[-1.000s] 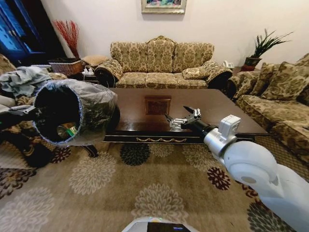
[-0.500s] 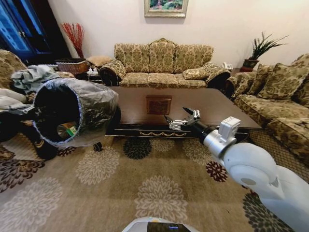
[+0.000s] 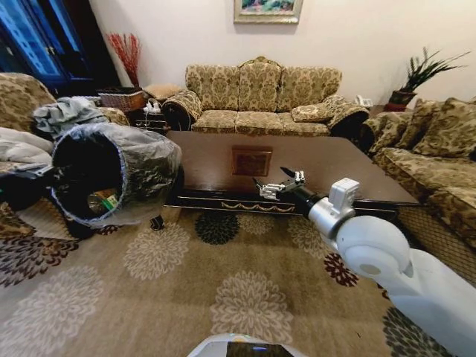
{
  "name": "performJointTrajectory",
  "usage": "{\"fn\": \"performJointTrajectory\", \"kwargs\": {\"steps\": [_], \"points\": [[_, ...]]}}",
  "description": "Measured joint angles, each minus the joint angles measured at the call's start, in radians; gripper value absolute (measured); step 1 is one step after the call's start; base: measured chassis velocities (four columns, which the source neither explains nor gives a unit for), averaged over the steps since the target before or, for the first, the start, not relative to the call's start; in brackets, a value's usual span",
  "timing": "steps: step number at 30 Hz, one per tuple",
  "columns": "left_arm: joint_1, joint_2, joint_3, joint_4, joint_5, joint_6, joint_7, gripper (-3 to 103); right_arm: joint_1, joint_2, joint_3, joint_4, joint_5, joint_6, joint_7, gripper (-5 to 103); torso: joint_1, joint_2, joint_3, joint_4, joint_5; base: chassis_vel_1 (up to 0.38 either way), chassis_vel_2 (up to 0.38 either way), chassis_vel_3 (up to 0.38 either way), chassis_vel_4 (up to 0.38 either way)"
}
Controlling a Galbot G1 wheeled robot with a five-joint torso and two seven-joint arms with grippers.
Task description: Move to the front of the table and place the trash on the table into the trash bin.
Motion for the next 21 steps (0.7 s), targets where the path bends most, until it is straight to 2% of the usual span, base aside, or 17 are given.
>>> {"fn": "performJointTrajectory", "kwargs": {"steps": [3, 6, 7, 9, 13, 19, 21], "points": [[0.023, -0.016, -0.019, 0.011, 0.014, 0.006, 0.006, 0, -0.001, 0.008, -0.005, -0.010, -0.005, 0.004, 0.000, 100, 0.000, 0.000, 0.000, 0.0001, 0.0001, 0.000, 0.000, 0.000, 0.000], [0.075, -0.027, -0.023, 0.043, 0.136, 0.010, 0.077, 0, -0.020, 0.012, 0.003, -0.020, -0.018, 0.011, -0.001, 100, 0.000, 0.000, 0.000, 0.0010, 0.0005, 0.000, 0.000, 0.000, 0.000], [0.075, -0.027, -0.023, 0.043, 0.136, 0.010, 0.077, 0, -0.020, 0.012, 0.003, -0.020, -0.018, 0.011, -0.001, 100, 0.000, 0.000, 0.000, 0.0010, 0.0005, 0.000, 0.000, 0.000, 0.000], [0.131, -0.007, -0.002, 0.087, 0.256, -0.021, 0.136, 0, -0.059, 0.009, 0.036, -0.019, -0.026, 0.016, 0.001, 100, 0.000, 0.000, 0.000, 0.0001, -0.0009, 0.000, 0.000, 0.000, 0.000], [0.221, 0.006, 0.007, 0.110, 0.321, -0.058, 0.194, 0, -0.105, 0.034, 0.054, -0.033, -0.056, 0.023, 0.000, 100, 0.000, 0.000, 0.000, 0.0005, 0.0002, 0.000, 0.000, 0.000, 0.000], [0.242, 0.006, 0.073, 0.122, 0.340, -0.050, 0.182, 0, -0.231, 0.105, 0.084, -0.048, -0.148, 0.035, -0.031, 100, 0.000, 0.000, 0.000, 0.0003, 0.0002, 0.000, 0.000, 0.000, 0.000], [0.210, -0.005, 0.123, 0.154, 0.327, -0.026, 0.125, 0, -0.280, 0.145, 0.095, -0.065, -0.190, 0.041, -0.053, 100, 0.000, 0.000, 0.000, -0.0006, 0.0001, 0.000, 0.000, 0.000, 0.000]]}}
